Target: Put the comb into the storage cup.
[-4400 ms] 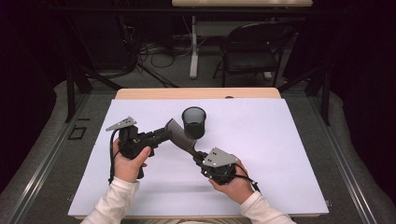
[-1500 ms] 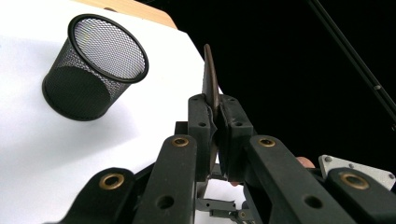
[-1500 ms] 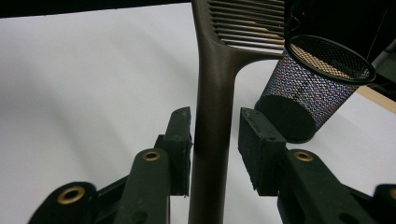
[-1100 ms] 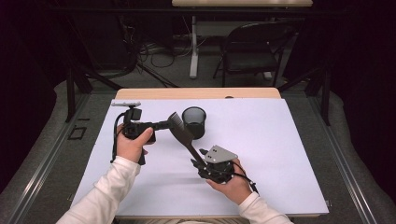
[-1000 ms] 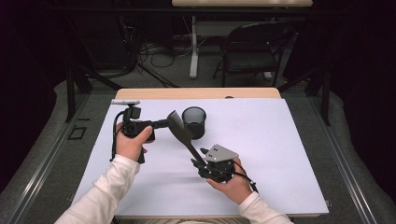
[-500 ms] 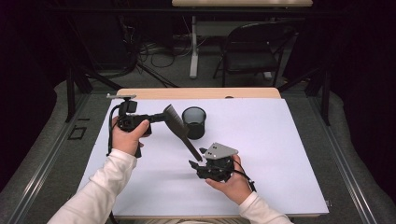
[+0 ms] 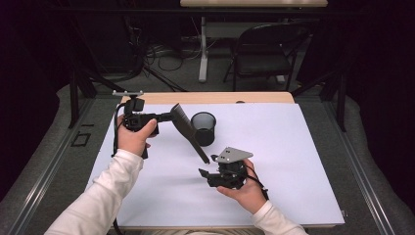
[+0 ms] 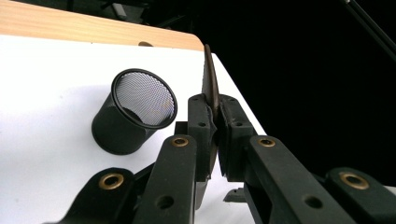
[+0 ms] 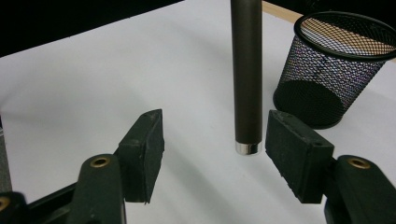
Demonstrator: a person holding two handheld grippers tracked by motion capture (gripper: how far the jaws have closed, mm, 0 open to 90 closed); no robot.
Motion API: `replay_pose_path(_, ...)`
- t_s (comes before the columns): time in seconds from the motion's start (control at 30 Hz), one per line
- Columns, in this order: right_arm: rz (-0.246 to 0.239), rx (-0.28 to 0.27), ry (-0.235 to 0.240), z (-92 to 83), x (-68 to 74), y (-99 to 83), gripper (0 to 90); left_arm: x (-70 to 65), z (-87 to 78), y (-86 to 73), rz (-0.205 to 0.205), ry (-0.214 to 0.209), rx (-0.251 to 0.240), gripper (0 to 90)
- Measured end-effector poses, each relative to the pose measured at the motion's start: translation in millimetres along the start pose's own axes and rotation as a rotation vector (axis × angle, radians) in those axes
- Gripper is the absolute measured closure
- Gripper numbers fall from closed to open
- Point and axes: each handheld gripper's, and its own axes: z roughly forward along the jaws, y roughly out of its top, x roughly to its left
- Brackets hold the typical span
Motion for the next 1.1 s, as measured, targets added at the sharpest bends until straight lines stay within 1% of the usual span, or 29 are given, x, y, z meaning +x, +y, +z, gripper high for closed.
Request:
replay_pose_path(0.1, -0.007, 0.006, 0.003, -0.4, 0.6, 0.9, 36.4, -2.0, 0.7, 4.1, 0.003, 0.009, -0.002, 84.7)
replay_pose_path(0.17, -0.009, 0.009, 0.004, -0.4, 1.0, 1.3, 36.5, -3.3, 0.3, 7.4, 0.012, 0.014, -0.001, 84.8)
replay_pose_path(0.27, -0.007, 0.005, 0.007, -0.4, 0.9, 1.5, 36.5, -5.7, -0.6, 12.1, 0.018, 0.023, -0.006, 84.8)
replay_pose_path(0.37, 0.002, 0.013, 0.015, -0.3, -0.3, 1.7, 36.4, -8.3, -2.2, 16.3, 0.025, 0.027, -0.011, 84.8)
replay_pose_path(0.47, 0.003, 0.019, 0.005, -0.6, 0.4, 1.6, 33.4, -11.0, -3.9, 19.8, 0.031, 0.030, -0.017, 84.8)
replay_pose_path(0.57, 0.017, 0.031, 0.008, -0.3, -0.1, 1.6, 26.8, -12.4, -4.7, 23.1, 0.035, 0.037, -0.020, 84.8)
replay_pose_path(0.73, 0.015, 0.046, 0.014, 2.2, 1.1, 0.3, 18.4, -14.2, -5.1, 28.1, 0.039, 0.047, -0.030, 84.7)
replay_pose_path(0.87, 0.016, 0.055, 0.018, 3.9, 2.1, -0.8, 15.7, -15.8, -5.4, 31.2, 0.045, 0.053, -0.034, 84.7)
replay_pose_path(1.1, 0.024, 0.055, 0.022, 4.9, -0.1, -1.9, 15.3, -17.2, -5.5, 36.4, 0.049, 0.066, -0.045, 84.7)
